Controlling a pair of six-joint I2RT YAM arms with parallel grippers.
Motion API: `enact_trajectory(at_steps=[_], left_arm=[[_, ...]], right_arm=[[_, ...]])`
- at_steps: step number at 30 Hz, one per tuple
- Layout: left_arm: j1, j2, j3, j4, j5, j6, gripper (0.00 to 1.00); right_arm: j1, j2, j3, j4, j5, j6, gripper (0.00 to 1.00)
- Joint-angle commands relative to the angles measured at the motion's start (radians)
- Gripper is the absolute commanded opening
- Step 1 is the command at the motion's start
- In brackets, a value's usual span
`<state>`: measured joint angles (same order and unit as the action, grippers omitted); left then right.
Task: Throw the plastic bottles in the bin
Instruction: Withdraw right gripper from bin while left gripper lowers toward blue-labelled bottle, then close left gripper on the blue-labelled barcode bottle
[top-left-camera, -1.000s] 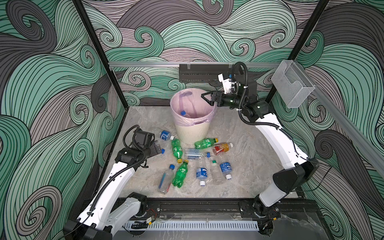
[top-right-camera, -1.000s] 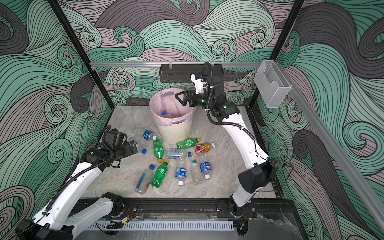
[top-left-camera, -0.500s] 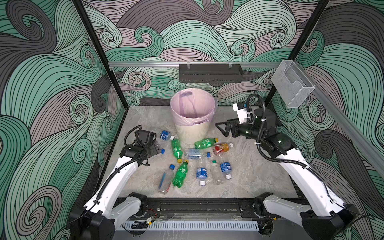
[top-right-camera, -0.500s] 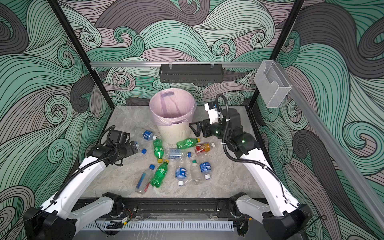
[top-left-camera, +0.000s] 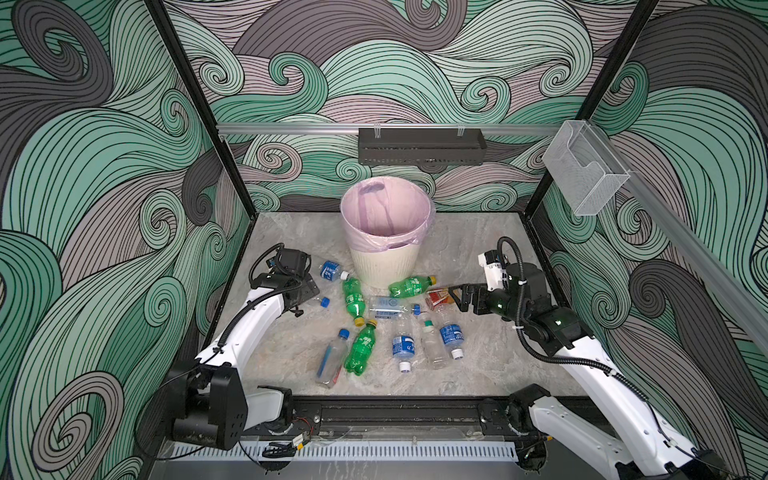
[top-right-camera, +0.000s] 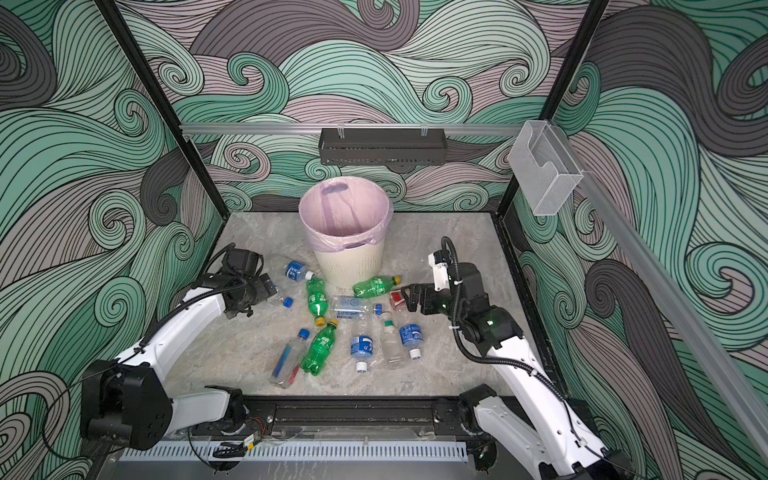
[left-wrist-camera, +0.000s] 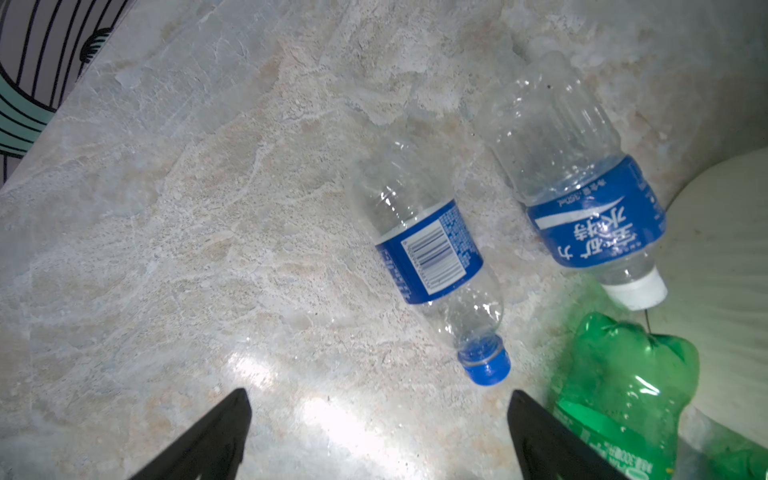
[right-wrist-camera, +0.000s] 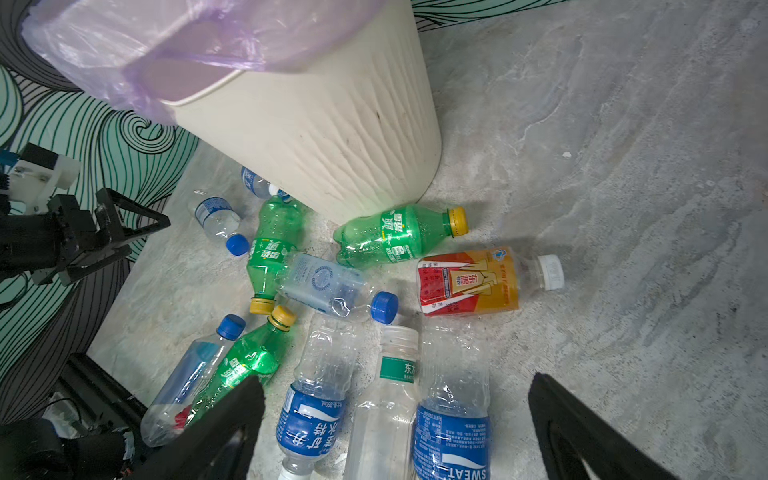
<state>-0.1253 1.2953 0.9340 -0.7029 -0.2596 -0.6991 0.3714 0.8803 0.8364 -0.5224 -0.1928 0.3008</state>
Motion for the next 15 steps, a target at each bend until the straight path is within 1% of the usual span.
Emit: enact_trajectory(at_steps=[1, 6, 7, 15], left_arm=[[0.019, 0.05, 0.054, 0.048, 0.02, -0.017, 0.99], [0.042, 0.119, 0.071, 0.071, 0.044, -0.051, 0.99], [0.05, 0.159, 0.077, 0.07, 0.055, -0.059, 0.99], [0.088, 0.324, 0.129, 0.085, 0.13, -0.068, 0.96]], right_arm=[[-0.005, 0.0, -0.014, 0.008, 0.056, 0.012, 0.99], [-0.005, 0.012, -0.032, 0.01, 0.068, 0.019, 0.99], [-0.005, 0.011, -0.035, 0.01, 0.067, 0.019, 0.99], [-0.005, -0.006, -0.066, 0.015, 0.072, 0.019, 0.99]])
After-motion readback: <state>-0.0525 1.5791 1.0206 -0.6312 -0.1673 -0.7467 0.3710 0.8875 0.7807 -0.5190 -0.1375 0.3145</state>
